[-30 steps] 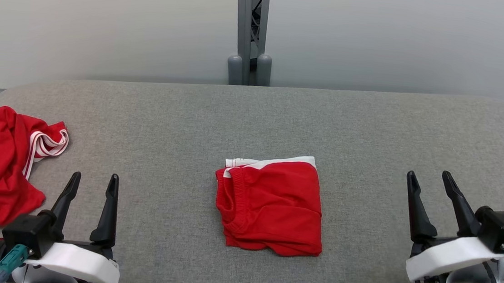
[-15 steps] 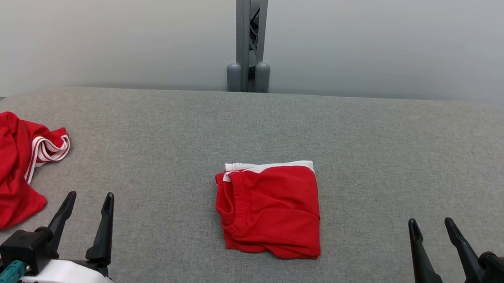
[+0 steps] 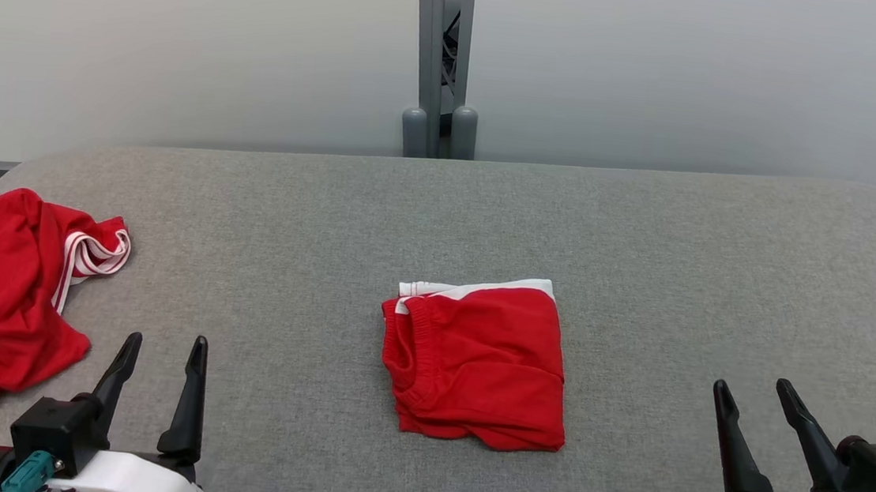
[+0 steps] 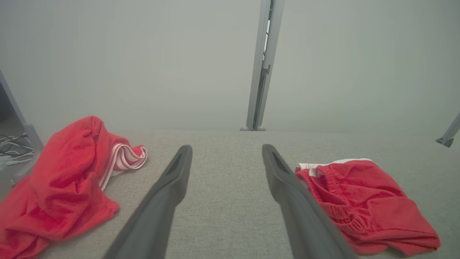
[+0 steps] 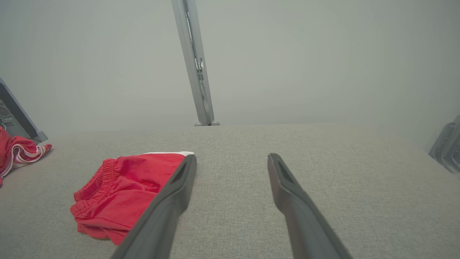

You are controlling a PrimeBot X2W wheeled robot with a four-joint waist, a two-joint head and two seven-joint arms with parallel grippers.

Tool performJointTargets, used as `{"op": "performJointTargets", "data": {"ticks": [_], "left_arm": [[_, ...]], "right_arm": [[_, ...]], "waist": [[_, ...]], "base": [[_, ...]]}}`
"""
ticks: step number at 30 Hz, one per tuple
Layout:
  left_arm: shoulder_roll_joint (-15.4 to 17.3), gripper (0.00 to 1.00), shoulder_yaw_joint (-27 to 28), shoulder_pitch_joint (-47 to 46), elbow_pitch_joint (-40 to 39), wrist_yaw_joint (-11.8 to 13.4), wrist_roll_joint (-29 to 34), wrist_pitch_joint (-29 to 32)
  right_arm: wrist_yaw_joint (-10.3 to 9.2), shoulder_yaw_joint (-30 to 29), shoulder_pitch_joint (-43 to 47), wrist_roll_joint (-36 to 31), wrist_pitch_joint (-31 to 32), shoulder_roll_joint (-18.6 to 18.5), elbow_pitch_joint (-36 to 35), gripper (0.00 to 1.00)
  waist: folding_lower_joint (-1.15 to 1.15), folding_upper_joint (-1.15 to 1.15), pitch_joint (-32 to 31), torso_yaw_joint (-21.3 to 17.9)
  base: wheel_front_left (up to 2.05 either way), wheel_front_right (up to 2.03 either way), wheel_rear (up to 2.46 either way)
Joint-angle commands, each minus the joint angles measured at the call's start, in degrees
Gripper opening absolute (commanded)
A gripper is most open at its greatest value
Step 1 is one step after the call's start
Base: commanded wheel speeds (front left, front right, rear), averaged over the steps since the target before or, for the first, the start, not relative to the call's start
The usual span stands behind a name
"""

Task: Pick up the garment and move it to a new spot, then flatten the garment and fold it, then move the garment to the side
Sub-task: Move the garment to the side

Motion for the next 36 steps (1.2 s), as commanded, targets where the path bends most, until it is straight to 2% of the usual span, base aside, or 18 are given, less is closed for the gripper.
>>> {"op": "performJointTargets", "data": {"ticks": [1, 7, 16, 22, 27, 28, 29, 30, 36], "left_arm": [[0.1, 1.00, 0.1, -0.6, -0.2, 0.2, 0.4, 0.0], [-0.3, 1.00, -0.9, -1.8, -0.6, 0.2, 0.6, 0.0], [-1.3, 1.00, -1.9, -4.6, 2.2, -1.7, -0.7, -1.0], [-1.2, 1.00, -1.8, -5.6, 3.8, -2.1, -1.0, -1.9], [-1.1, 1.00, -1.7, -6.4, 4.5, -2.2, -1.0, -2.3], [-1.1, 1.00, -1.8, -6.6, 4.6, -2.3, -1.1, -2.4], [-1.1, 1.00, -1.8, -6.7, 4.7, -2.4, -1.1, -2.4], [-1.1, 1.00, -1.9, -6.9, 4.8, -2.4, -1.1, -2.5], [-1.3, 1.00, -1.7, -7.7, 5.1, -2.6, -1.5, -3.5]], "right_arm": [[-0.02, 0.3, -0.8, -0.2, 0.4, -0.1, 0.4, 1.00], [-0.02, 3.4, -3.8, 0.2, 1.4, -0.1, 7.0, 1.00], [-0.02, 7.8, -10.1, 3.4, -0.5, -0.2, 23.6, 1.00], [-0.02, 10.3, -13.8, 6.5, -2.3, -0.2, 32.9, 1.00], [-0.02, 12.7, -16.2, 9.4, -3.8, -0.2, 37.3, 1.00], [-0.02, 13.5, -16.8, 10.0, -4.2, -0.2, 38.2, 0.50], [-0.02, 14.4, -17.2, 11.0, -4.8, -0.2, 38.7, 0.27], [-0.02, 15.1, -17.7, 11.7, -5.5, -0.2, 39.2, 0.00], [-0.02, 15.9, -20.1, 11.3, -9.8, -0.3, 40.9, 0.00]], "waist": [[0.00, 0.00, 0.0, 0.7], [0.00, 0.00, 1.2, 4.1], [0.00, 0.00, 4.2, 9.2], [0.00, 0.00, 5.3, 10.0], [0.00, 0.00, 5.7, 9.7], [0.00, 0.00, 5.8, 9.6], [0.00, 0.00, 5.9, 9.5], [0.00, 0.00, 6.0, 9.4], [0.00, 0.00, 6.6, 7.5]], "base": [[0.00, 0.00, 0.00], [0.00, 0.00, 0.00], [0.00, 0.00, 0.00], [0.00, 0.00, 0.00], [0.00, 0.00, 0.00], [0.00, 0.00, 0.00], [0.00, 0.00, 0.00], [0.00, 0.00, 0.00], [0.00, 0.00, 0.00]]}}
